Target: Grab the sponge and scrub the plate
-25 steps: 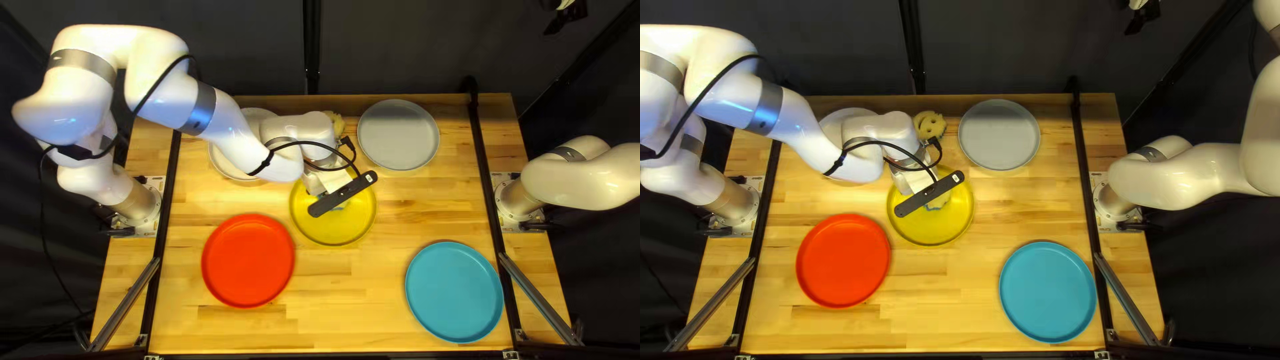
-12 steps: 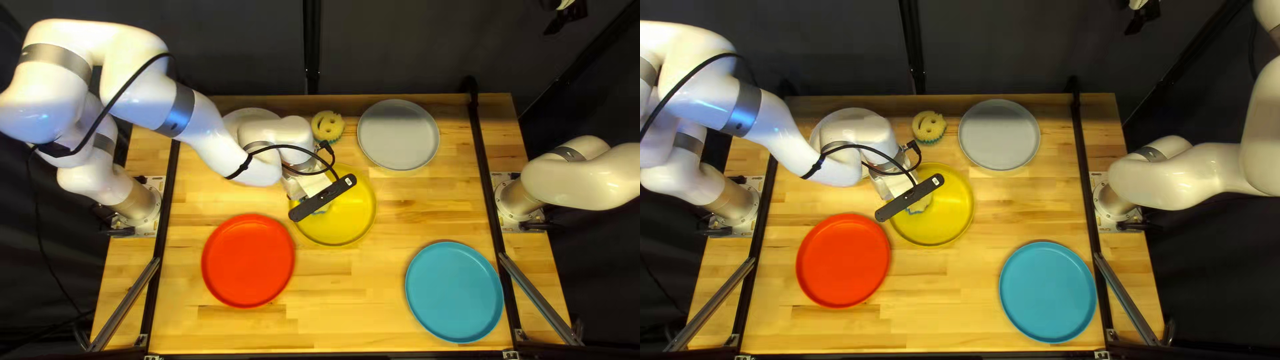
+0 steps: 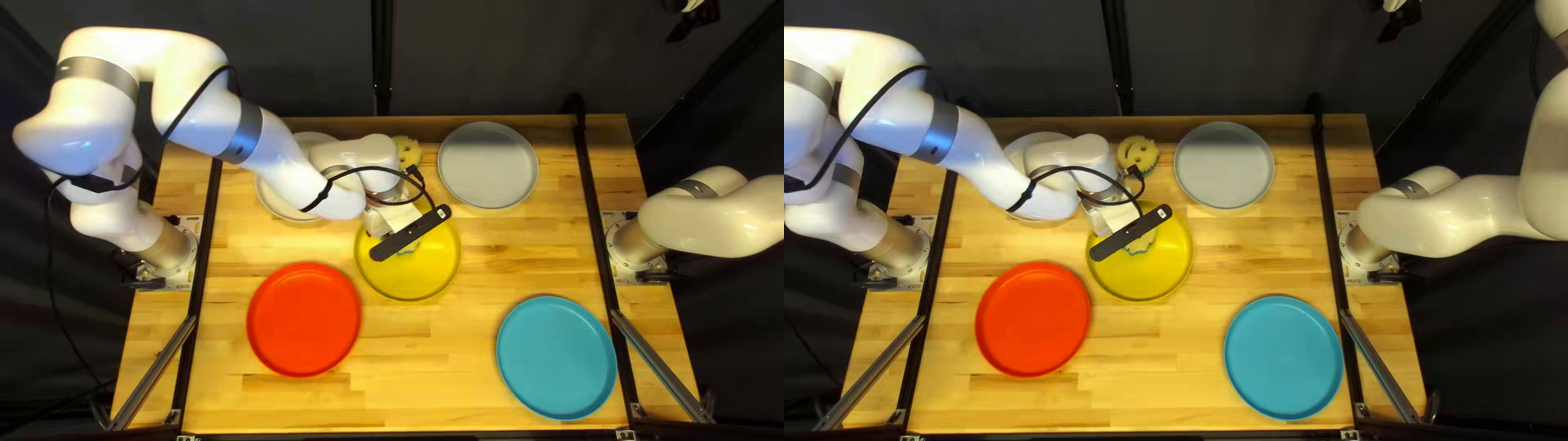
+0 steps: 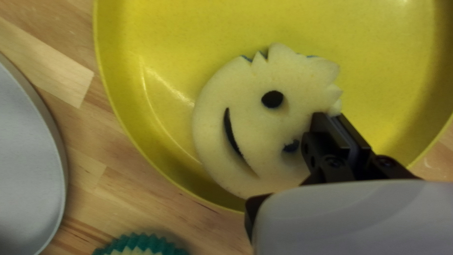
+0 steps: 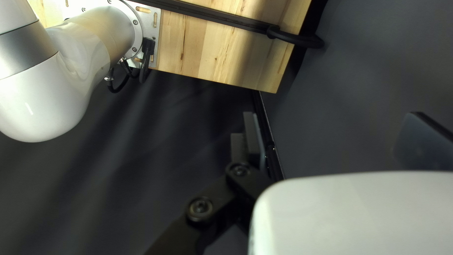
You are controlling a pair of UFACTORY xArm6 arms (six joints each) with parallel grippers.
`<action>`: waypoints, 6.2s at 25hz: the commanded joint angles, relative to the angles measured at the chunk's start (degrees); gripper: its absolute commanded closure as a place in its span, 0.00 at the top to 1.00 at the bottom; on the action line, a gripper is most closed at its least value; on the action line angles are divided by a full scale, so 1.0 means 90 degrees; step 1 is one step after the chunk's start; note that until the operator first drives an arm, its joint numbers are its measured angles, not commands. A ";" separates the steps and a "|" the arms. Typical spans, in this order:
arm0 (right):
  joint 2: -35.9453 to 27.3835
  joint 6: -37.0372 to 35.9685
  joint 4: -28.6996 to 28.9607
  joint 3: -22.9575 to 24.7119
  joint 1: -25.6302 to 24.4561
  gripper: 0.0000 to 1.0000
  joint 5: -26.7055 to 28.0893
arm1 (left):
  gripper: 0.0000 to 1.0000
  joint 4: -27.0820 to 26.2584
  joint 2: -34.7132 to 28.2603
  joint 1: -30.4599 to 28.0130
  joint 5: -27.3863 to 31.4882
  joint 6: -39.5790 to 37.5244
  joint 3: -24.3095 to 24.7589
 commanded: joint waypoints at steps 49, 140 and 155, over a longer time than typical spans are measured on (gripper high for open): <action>0.0000 0.0000 0.0000 0.0000 0.0000 1.00 0.0000 | 0.00 -0.0172 0.0180 -0.0570 0.0162 0.0053 -0.0349; 0.0000 0.0000 0.0000 0.0000 0.0000 1.00 0.0000 | 0.00 -0.0358 -0.2990 -0.2443 -0.0317 0.0619 0.3852; 0.0000 0.0000 0.0000 0.0000 0.0000 1.00 0.0000 | 0.00 -0.0571 -0.4543 -0.3031 -0.0103 -0.0251 0.5423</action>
